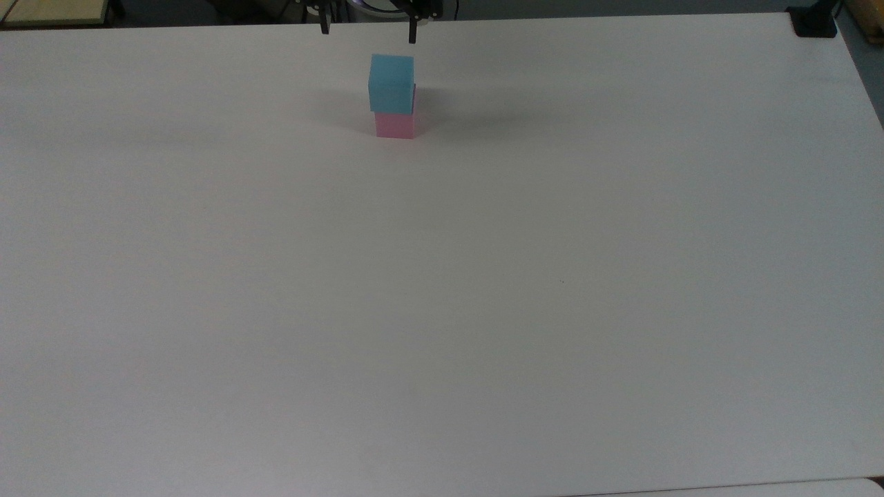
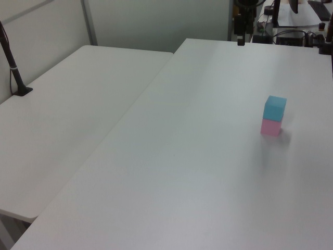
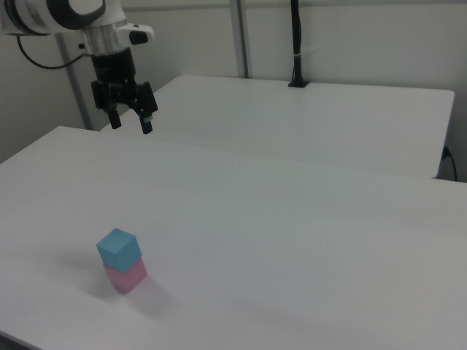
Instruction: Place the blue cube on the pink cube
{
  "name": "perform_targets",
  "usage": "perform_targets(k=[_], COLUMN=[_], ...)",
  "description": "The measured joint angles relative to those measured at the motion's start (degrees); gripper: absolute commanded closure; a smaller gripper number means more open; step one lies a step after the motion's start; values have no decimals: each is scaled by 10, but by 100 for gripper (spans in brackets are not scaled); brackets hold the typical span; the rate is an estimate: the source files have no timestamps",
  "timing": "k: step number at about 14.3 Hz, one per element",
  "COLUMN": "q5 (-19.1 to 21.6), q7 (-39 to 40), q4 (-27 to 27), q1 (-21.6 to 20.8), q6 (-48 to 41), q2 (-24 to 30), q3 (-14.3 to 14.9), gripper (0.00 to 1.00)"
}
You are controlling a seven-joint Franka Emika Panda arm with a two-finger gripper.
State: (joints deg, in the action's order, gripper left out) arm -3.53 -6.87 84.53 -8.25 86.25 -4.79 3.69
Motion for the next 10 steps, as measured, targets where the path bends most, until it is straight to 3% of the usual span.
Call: perform_targets(k=[6,8,10], q5=[0,5,15], q7=[0,0,3], q4=[-2,-3,-4], q1=[2,20,58], q6=[0,0,0], q2=[1,2,5], q3=[0,-1,-22], gripper=[0,0,0])
